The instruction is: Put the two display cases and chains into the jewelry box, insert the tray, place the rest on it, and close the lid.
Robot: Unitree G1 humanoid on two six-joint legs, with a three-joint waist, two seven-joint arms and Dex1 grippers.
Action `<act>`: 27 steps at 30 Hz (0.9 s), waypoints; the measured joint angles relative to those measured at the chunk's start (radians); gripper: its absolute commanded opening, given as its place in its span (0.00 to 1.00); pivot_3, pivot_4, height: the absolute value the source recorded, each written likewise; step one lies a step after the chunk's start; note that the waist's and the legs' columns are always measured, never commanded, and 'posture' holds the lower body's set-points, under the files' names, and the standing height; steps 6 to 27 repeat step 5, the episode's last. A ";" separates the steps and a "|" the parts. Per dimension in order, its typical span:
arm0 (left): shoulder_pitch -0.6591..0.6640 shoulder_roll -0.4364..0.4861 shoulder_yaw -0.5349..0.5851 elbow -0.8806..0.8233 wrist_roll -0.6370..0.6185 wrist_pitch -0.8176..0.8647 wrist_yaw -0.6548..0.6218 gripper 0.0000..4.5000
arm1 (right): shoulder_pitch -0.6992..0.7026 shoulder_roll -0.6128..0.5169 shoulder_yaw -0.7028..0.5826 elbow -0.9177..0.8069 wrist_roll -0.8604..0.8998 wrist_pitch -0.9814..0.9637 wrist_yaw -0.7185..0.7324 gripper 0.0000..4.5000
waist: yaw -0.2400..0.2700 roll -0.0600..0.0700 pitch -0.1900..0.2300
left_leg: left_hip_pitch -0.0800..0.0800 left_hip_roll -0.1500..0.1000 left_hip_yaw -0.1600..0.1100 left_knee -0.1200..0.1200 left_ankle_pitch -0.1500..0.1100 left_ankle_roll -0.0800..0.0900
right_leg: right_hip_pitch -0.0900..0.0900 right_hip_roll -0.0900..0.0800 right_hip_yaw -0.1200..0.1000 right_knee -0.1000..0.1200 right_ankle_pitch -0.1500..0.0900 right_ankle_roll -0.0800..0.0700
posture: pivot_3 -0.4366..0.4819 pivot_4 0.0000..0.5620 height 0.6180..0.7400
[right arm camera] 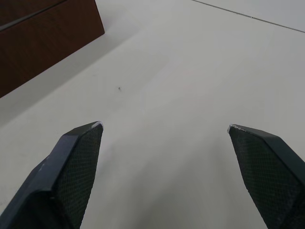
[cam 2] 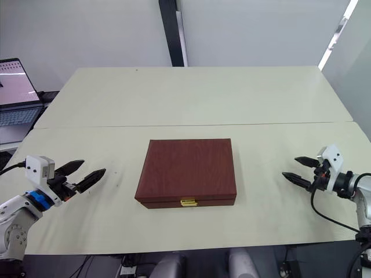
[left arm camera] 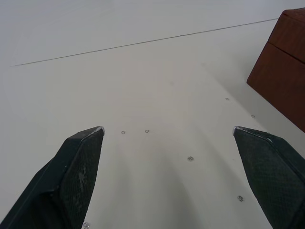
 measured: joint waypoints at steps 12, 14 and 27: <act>0.000 0.013 0.012 0.022 0.005 0.022 -0.016 1.00 | 0.009 0.000 -0.001 -0.004 0.013 -0.001 -0.003 0.99 | 0.000 0.000 0.000 | 0.000 0.000 0.000 0.000 0.000 0.000 | 0.000 0.000 0.000 0.000 0.000 0.000 | 0.48 0.27 1.00; 0.000 0.013 0.012 0.022 0.005 0.022 -0.016 1.00 | 0.009 0.000 -0.001 -0.004 0.013 -0.001 -0.003 0.99 | 0.000 0.000 0.000 | 0.000 0.000 0.000 0.000 0.000 0.000 | 0.000 0.000 0.000 0.000 0.000 0.000 | 0.48 0.27 1.00; 0.000 0.013 0.012 0.022 0.005 0.022 -0.016 1.00 | 0.009 0.000 -0.001 -0.004 0.013 -0.001 -0.003 0.99 | 0.000 0.000 0.000 | 0.000 0.000 0.000 0.000 0.000 0.000 | 0.000 0.000 0.000 0.000 0.000 0.000 | 0.48 0.27 1.00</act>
